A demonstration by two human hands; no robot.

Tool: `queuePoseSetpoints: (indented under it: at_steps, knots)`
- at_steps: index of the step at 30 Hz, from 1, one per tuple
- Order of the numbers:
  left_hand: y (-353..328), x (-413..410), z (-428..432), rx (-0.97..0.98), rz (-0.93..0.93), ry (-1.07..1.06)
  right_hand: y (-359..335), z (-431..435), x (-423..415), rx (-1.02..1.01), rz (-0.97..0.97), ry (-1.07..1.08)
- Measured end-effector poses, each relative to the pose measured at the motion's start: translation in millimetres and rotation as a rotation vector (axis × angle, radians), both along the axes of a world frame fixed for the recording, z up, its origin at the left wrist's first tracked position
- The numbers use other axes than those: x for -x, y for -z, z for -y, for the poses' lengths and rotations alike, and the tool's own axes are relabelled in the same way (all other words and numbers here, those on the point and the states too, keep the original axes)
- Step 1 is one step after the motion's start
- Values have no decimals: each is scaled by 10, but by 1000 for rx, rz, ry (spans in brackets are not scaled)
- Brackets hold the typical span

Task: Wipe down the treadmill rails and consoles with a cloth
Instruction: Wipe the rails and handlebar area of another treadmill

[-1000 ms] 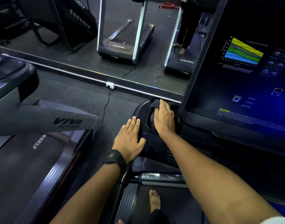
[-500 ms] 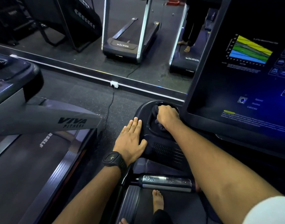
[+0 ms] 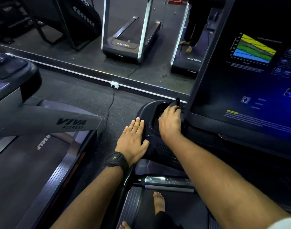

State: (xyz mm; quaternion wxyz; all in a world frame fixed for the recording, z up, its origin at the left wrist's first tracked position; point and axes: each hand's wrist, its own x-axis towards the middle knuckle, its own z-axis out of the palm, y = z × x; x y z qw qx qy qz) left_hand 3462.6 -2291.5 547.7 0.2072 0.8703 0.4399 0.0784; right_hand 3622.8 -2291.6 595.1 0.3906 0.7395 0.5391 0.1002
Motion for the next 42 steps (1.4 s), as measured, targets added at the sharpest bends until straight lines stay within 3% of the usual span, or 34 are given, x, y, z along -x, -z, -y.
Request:
queuePoseSetpoints:
  at_steps: [3,5,11,14,22,27,32,39,42]
  knots:
    - [3,-1,9,6,3,-3,4,129,-148,-194,-27,-114]
    - [0,-4,4,-4,2,-5,-82,113,-195,-169,16,-188]
    - [-9,-8,4,-4,-9,-1,-173,-22,-37,-35,1,41]
    - [-21,4,25,1,-12,-5,-256,-32,95,-2,-84,38]
    - [-66,22,42,21,0,0,-67,313,219,-343,-271,96]
    - [-89,48,89,45,20,2,-164,328,306,-359,-345,170]
    - [-86,104,128,53,65,0,-126,704,439,-524,-384,97]
    - [-79,195,238,64,55,2,174,773,285,-487,-469,-44]
    - [-80,239,285,56,44,2,252,903,100,-458,-462,-261]
